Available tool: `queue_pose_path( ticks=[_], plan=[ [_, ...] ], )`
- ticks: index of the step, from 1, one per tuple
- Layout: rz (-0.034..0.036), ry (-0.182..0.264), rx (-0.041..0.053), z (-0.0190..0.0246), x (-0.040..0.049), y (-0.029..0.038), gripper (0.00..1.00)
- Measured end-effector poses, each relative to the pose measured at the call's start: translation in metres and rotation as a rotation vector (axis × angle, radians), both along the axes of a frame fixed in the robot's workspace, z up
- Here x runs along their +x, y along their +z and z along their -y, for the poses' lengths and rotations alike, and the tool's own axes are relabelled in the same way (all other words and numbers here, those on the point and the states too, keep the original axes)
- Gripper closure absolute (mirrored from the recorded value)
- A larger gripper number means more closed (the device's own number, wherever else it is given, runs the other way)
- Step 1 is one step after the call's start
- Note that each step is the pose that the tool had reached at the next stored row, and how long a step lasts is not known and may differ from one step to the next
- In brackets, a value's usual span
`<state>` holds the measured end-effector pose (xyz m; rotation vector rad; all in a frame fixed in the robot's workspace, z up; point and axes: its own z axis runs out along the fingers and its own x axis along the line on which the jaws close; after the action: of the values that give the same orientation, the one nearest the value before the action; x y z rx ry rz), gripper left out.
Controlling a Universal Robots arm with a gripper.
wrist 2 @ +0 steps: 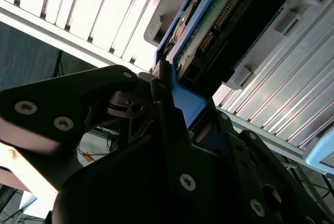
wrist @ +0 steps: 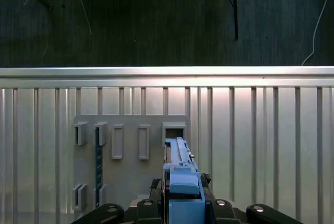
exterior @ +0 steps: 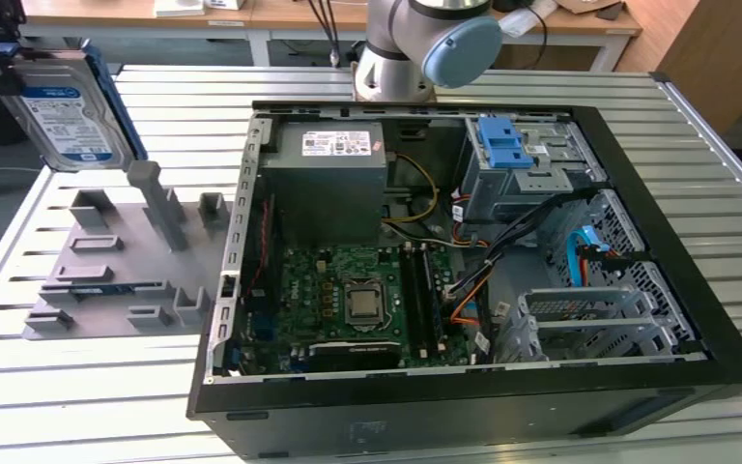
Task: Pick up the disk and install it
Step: 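Pick up the disk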
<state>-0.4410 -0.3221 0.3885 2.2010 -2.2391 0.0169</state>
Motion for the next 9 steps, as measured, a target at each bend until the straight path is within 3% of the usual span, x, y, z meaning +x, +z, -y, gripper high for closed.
queue_pose_path(
  ticks=[9],
  plan=[
    [0.0,0.0,0.0,0.0,0.0,0.0051,0.64]
  ],
)
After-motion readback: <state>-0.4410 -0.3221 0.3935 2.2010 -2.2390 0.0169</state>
